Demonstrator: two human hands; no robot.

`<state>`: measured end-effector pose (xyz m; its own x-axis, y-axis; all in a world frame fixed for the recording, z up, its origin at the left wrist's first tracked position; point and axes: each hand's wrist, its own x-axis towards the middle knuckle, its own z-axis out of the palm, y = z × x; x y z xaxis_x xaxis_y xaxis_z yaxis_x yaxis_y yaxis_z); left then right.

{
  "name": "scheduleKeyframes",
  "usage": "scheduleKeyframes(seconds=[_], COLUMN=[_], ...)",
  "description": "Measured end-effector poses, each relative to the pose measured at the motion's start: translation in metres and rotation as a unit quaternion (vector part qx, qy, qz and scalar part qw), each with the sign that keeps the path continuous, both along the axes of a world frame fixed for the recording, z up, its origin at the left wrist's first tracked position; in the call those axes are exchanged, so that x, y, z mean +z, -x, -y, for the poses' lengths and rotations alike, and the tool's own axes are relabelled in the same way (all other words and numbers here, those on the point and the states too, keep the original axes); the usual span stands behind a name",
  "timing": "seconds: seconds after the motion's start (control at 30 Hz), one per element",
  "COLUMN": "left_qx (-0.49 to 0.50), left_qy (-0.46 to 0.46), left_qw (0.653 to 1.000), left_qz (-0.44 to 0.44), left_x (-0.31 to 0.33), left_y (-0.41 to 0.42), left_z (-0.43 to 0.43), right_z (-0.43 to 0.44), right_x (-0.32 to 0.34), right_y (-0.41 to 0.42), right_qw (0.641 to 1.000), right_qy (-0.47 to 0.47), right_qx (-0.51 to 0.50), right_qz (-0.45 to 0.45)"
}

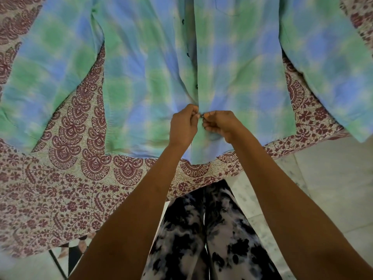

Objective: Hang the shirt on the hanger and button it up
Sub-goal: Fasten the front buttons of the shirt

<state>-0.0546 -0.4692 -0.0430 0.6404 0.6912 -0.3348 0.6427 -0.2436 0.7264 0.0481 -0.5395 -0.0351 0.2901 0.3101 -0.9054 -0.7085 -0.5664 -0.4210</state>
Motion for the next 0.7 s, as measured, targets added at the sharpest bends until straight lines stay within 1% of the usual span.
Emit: scheduleKeyframes(seconds=[0.03, 0.1, 0.17, 0.2, 0.27, 0.3, 0.33, 0.4, 0.43, 0.5, 0.57, 0.6, 0.63, 0.67, 0.7], left_qx=[-0.005, 0.011, 0.044, 0.058, 0.083, 0.095, 0.106, 0.115, 0.111, 0.096, 0.087, 0.084, 0.083, 0.081, 0.08], left_qy=[-0.013, 0.009, 0.033, 0.032, 0.02, 0.013, 0.007, 0.001, -0.001, 0.002, 0.015, 0.019, 0.018, 0.015, 0.012], left_qw=[1.0, 1.0, 0.998, 0.997, 0.996, 0.995, 0.994, 0.993, 0.994, 0.995, 0.996, 0.996, 0.996, 0.997, 0.997], left_qz=[-0.008, -0.028, -0.043, -0.047, -0.032, -0.019, -0.006, 0.018, 0.024, 0.019, 0.003, -0.004, -0.008, -0.005, 0.002], left_x=[-0.001, 0.0, -0.002, -0.002, -0.001, -0.001, 0.001, 0.003, 0.003, -0.001, -0.007, -0.009, -0.012, -0.013, -0.014], left_y=[-0.001, -0.005, -0.007, -0.006, -0.008, -0.011, -0.015, -0.027, -0.033, -0.045, -0.052, -0.054, -0.054, -0.054, -0.054], left_z=[0.0, -0.003, -0.01, -0.014, -0.027, -0.033, -0.039, -0.05, -0.054, -0.064, -0.071, -0.073, -0.073, -0.072, -0.071], right_z=[-0.001, 0.001, 0.003, 0.005, 0.003, -0.001, -0.005, -0.019, -0.026, -0.04, -0.048, -0.051, -0.052, -0.053, -0.053], right_x=[-0.001, -0.006, -0.011, -0.013, -0.013, -0.011, -0.009, -0.006, -0.007, -0.01, -0.012, -0.014, -0.015, -0.016, -0.017], right_y=[0.002, 0.004, 0.006, 0.007, 0.004, 0.002, 0.0, -0.006, -0.007, -0.012, -0.014, -0.014, -0.014, -0.014, -0.015], right_qw=[1.0, 0.999, 0.994, 0.984, 0.945, 0.925, 0.911, 0.899, 0.893, 0.873, 0.834, 0.816, 0.805, 0.807, 0.819], right_qy=[0.003, 0.004, 0.011, 0.026, 0.05, 0.05, 0.039, 0.004, -0.009, -0.002, 0.047, 0.066, 0.075, 0.074, 0.068], right_qx=[-0.005, -0.009, 0.025, 0.063, 0.127, 0.136, 0.132, 0.13, 0.15, 0.239, 0.344, 0.373, 0.382, 0.37, 0.341], right_qz=[0.007, 0.037, 0.107, 0.164, 0.297, 0.352, 0.388, 0.419, 0.424, 0.425, 0.428, 0.437, 0.447, 0.455, 0.457])
